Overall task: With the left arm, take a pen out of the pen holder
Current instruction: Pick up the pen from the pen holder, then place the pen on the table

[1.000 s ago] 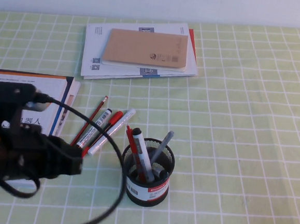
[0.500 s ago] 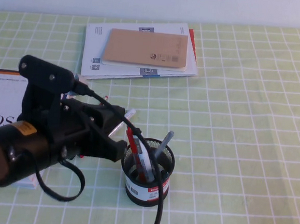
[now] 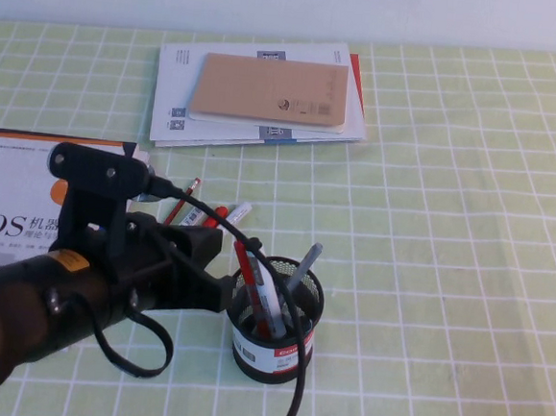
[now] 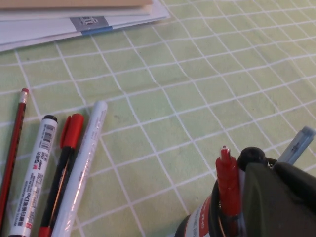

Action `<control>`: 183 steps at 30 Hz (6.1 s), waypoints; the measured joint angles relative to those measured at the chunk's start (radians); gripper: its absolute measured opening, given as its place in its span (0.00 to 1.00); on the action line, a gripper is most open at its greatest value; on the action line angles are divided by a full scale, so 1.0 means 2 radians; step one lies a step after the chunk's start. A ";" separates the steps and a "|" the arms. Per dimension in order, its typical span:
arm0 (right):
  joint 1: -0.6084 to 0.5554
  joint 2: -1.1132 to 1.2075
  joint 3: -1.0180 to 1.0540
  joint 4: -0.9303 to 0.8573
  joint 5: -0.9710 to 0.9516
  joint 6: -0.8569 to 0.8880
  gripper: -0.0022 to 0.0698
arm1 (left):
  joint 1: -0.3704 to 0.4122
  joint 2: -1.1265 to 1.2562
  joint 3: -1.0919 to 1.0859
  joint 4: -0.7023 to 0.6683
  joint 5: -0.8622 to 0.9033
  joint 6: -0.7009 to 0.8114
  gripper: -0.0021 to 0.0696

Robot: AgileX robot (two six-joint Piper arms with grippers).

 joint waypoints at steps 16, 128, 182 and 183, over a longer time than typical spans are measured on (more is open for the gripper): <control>0.000 0.000 0.000 0.000 0.000 0.000 0.01 | 0.000 0.063 -0.032 -0.088 0.103 -0.016 0.57; 0.000 0.000 0.000 0.000 0.000 0.000 0.01 | -0.017 0.025 -0.185 0.303 0.224 -0.317 0.21; 0.000 0.000 0.000 0.000 0.000 0.000 0.01 | 0.113 0.433 -0.594 0.328 0.584 -0.152 0.21; 0.000 0.000 0.000 0.000 0.000 0.000 0.01 | 0.113 0.438 -0.597 0.322 0.582 -0.148 0.21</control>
